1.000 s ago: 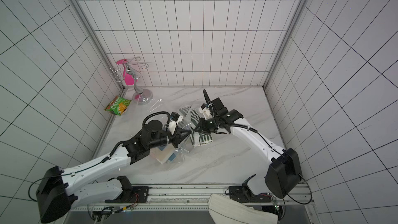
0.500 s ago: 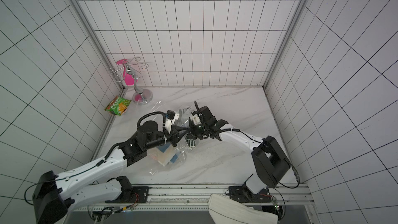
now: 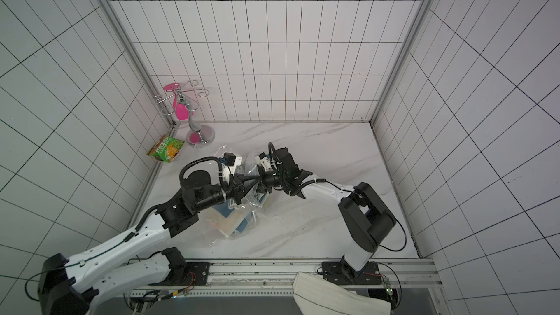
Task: Place the folded towel into the vacuum bag
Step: Place the towel in the vacuum bag.
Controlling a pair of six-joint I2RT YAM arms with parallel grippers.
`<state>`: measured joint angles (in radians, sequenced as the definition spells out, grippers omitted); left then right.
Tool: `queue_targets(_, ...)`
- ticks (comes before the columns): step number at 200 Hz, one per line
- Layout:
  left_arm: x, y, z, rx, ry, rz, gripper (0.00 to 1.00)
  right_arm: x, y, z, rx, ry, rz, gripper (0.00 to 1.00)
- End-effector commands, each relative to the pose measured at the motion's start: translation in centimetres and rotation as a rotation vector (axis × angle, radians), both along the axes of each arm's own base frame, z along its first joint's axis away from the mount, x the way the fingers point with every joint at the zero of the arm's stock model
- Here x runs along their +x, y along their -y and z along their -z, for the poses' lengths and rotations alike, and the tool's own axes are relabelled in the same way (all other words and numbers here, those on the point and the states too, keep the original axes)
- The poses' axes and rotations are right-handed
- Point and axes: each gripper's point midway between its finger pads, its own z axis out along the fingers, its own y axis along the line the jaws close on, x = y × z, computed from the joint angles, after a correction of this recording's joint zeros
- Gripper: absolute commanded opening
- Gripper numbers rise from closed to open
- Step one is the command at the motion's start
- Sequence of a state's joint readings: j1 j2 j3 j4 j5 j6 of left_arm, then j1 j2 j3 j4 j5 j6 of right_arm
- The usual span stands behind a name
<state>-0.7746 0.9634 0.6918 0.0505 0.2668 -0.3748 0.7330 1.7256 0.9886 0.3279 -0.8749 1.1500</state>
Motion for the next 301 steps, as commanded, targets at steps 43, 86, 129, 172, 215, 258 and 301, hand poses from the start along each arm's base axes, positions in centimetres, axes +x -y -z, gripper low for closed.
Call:
queue_targets(43, -0.3, -0.2, -0.8, -0.02, 0.034, 0.022, 0.0, -3.8, 4.3, 5.0, -0.21, -0.066, -0.06, 0.72)
queue_targets(86, 0.6, -1.1, -1.7, -0.048, 0.053, -0.018, 0.0, -4.0, 10.3, 3.6, -0.305, -0.036, 0.008, 0.72)
queue_targets(129, 0.0, -0.2, -2.3, -0.074, 0.035, 0.043, 0.0, -0.2, 14.7, 4.9, -0.506, 0.015, 0.176, 0.71)
queue_targets(172, 0.1, 0.7, -1.7, -0.067, 0.012, 0.078, 0.0, 2.9, 8.3, 4.6, -0.327, 0.019, 0.226, 0.51)
queue_targets(215, 1.3, 0.5, 0.3, -0.008, -0.021, 0.021, 0.0, -2.2, 0.7, 3.7, -0.201, 0.051, 0.069, 0.4)
queue_targets(258, 1.9, 0.6, 5.3, 0.145, -0.132, 0.013, 0.0, -1.0, 8.9, 4.3, -0.255, 0.022, 0.181, 0.57)
queue_targets(301, 1.9, 1.1, 6.4, 0.17, -0.191, 0.033, 0.0, -4.4, 19.6, 6.0, -0.645, -0.029, 0.208, 0.69)
